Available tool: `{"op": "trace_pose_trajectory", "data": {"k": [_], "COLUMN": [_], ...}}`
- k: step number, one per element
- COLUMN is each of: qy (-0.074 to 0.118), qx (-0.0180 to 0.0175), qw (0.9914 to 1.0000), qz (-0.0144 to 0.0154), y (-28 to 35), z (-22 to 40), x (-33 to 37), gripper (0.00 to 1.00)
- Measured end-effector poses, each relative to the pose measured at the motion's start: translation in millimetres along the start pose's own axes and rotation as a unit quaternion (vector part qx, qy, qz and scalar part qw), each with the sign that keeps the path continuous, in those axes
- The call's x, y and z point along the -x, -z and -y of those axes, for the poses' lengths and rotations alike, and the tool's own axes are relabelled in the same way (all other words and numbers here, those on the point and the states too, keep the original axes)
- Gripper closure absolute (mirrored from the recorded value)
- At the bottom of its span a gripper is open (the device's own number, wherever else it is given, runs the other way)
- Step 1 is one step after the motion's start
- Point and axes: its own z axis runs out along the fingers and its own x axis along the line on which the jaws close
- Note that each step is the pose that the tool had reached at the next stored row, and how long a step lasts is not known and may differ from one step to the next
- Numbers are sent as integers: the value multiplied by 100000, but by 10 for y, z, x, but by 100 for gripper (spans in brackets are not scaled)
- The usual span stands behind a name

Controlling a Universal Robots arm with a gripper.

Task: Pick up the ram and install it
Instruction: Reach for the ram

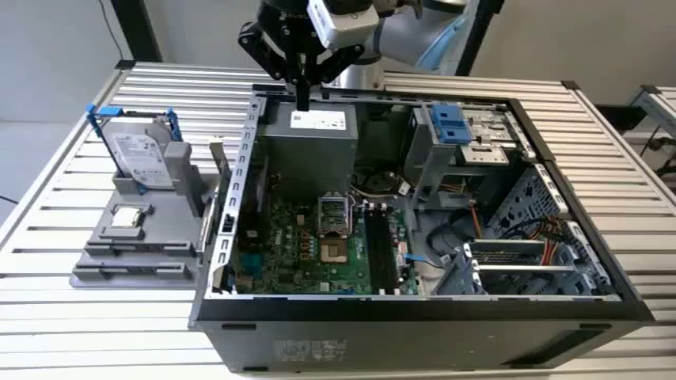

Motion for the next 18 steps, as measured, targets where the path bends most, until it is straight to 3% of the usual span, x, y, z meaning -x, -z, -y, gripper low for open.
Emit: {"op": "trace_pose_trajectory", "data": {"k": [13, 18], "qy": [0, -1], "qx": [64, 61], "qw": [100000, 100000], "qz": [-4, -5], "y": [0, 2], "z": [1, 8], "x": [-1, -90], "gripper": [100, 100]}}
